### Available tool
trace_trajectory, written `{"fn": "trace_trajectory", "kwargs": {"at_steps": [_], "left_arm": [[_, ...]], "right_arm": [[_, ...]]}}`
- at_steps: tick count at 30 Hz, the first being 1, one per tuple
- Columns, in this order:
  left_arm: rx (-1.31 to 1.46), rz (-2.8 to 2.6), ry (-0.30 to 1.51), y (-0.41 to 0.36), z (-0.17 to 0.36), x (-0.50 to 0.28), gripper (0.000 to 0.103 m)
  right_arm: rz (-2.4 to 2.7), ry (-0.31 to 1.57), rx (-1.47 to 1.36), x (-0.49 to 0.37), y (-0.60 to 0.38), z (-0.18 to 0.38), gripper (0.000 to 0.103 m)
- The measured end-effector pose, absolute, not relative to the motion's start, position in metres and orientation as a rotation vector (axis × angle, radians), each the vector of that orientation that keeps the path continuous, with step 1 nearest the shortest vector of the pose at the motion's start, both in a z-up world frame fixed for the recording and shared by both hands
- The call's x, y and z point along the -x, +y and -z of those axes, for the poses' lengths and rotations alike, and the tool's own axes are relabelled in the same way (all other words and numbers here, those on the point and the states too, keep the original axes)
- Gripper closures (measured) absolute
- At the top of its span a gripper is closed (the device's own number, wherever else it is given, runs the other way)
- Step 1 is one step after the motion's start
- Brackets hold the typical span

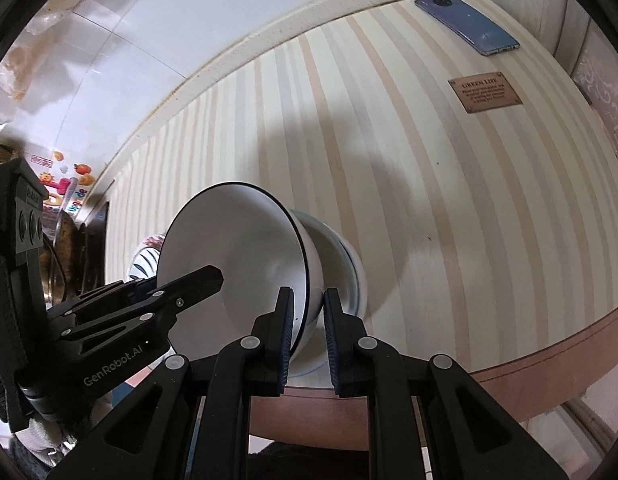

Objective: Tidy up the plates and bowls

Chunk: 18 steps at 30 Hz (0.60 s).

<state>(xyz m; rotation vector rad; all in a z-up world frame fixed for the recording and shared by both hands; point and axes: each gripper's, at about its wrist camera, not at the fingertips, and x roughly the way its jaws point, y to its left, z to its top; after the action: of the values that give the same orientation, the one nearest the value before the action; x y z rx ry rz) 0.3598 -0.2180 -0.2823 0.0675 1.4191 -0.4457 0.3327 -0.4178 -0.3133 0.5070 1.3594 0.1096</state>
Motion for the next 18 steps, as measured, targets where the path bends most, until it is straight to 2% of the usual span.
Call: {"fn": "trace_trajectory", "kwargs": {"at_steps": [12, 14, 18], "left_arm": [[-0.148, 0.438, 1.391, -0.2253, 0.2838, -0.3555, 0.081], [-0.155, 0.437, 1.390, -0.2262, 0.2847, -0.3552, 0.081], [-0.153, 0.435, 1.397, -0.2265, 0.2859, -0.3553, 0.080]], "right_arm": [[-0.089, 1.380, -0.487, -0.3368, -0.4154, 0.3179, 0.086], [-0.088, 1.379, -0.497, -0.3372, -0.4167, 0.3174, 0.082], [-0.065, 1.373, -0.485, -0.3368, -0.4162, 0.3137, 0.082]]}}
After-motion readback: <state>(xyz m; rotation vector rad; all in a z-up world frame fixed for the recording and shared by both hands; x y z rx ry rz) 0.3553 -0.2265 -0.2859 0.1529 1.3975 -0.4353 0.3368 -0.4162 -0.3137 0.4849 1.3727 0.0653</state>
